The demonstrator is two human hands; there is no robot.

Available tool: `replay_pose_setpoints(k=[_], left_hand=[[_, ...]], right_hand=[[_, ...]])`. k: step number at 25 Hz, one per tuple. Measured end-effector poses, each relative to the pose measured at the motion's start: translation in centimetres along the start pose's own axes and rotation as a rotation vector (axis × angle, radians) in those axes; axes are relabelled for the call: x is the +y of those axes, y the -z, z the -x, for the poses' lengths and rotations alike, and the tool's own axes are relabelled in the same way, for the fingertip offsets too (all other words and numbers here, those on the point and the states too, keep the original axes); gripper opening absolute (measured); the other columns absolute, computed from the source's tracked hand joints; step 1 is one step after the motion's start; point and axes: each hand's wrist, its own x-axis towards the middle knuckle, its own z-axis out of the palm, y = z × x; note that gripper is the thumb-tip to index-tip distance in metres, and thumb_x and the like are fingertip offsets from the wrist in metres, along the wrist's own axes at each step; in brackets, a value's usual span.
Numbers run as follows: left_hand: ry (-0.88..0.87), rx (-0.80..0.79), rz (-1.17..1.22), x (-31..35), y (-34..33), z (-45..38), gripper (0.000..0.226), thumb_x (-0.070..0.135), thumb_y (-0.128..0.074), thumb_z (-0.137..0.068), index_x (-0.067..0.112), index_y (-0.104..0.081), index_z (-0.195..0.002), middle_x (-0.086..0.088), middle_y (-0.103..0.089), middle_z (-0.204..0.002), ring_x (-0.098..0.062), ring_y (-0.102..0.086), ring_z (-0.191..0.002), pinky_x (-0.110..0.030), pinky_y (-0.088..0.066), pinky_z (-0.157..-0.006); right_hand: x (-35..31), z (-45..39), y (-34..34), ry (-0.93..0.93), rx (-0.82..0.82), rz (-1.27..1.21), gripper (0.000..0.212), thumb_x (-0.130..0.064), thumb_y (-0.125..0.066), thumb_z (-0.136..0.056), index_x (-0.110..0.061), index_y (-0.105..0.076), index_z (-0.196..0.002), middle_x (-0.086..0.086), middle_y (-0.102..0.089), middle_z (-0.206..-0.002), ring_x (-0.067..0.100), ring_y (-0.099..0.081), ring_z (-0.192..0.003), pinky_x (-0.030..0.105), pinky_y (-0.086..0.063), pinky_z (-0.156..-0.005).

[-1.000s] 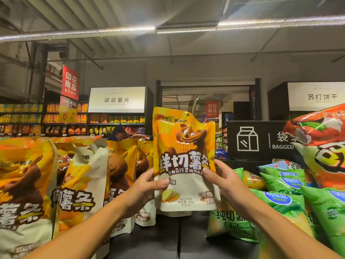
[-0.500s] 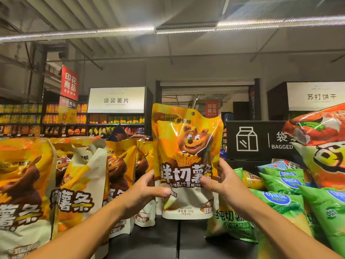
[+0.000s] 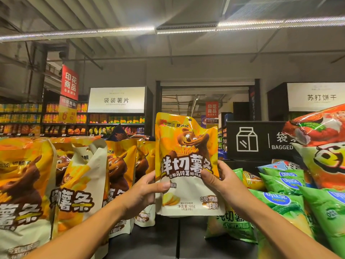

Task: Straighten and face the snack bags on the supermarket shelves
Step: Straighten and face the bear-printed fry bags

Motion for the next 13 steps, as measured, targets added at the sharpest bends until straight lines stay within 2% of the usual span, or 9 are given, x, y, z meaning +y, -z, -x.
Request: replay_pose_setpoints(k=[4, 8, 10, 13], left_hand=[[0.027, 0.005, 0.047, 0.25, -0.31, -0.03, 0.097, 0.048, -0.092, -0.053, 0.014, -0.051, -0.134, -0.005, -0.066, -0.129, -0.023, -0.063, -0.120, -0.035, -0.057, -0.087], [0.041, -0.028, 0.062, 0.52, -0.60, 0.03, 0.098, 0.052, -0.090, -0.056, 0.009, -0.051, -0.135, -0.010, -0.065, -0.131, -0.029, -0.063, -0.120, -0.035, -0.056, -0.090], [0.051, -0.026, 0.080, 0.69, -0.76, 0.05, 0.100, 0.054, -0.092, -0.050, 0.009, -0.054, -0.131, -0.010, -0.069, -0.124, -0.026, -0.068, -0.111, -0.033, -0.058, -0.083], [0.045, -0.018, 0.165, 0.76, -0.82, -0.01, 0.105, 0.050, -0.096, -0.041, 0.006, -0.055, -0.128, -0.014, -0.073, -0.114, -0.025, -0.073, -0.096, -0.031, -0.060, -0.072]], right_hand=[[0.03, 0.02, -0.16, -0.039, 0.017, -0.020, 0.091, -0.082, -0.077, -0.048, -0.029, -0.058, -0.120, -0.010, -0.076, -0.109, 0.011, -0.074, -0.099, 0.024, -0.058, -0.078], [-0.03, 0.05, -0.33, -0.084, 0.037, 0.003, 0.094, -0.088, -0.073, -0.044, -0.030, -0.059, -0.117, -0.008, -0.078, -0.103, 0.015, -0.076, -0.092, 0.035, -0.058, -0.081], [-0.03, -0.01, -0.37, -0.095, 0.040, 0.001, 0.090, -0.088, -0.072, -0.049, -0.029, -0.060, -0.116, -0.006, -0.078, -0.102, 0.017, -0.076, -0.091, 0.034, -0.058, -0.078], [-0.13, -0.03, -0.43, -0.109, 0.053, -0.063, 0.075, -0.074, -0.066, -0.063, -0.020, -0.062, -0.114, 0.000, -0.079, -0.100, 0.021, -0.076, -0.089, 0.029, -0.058, -0.068]])
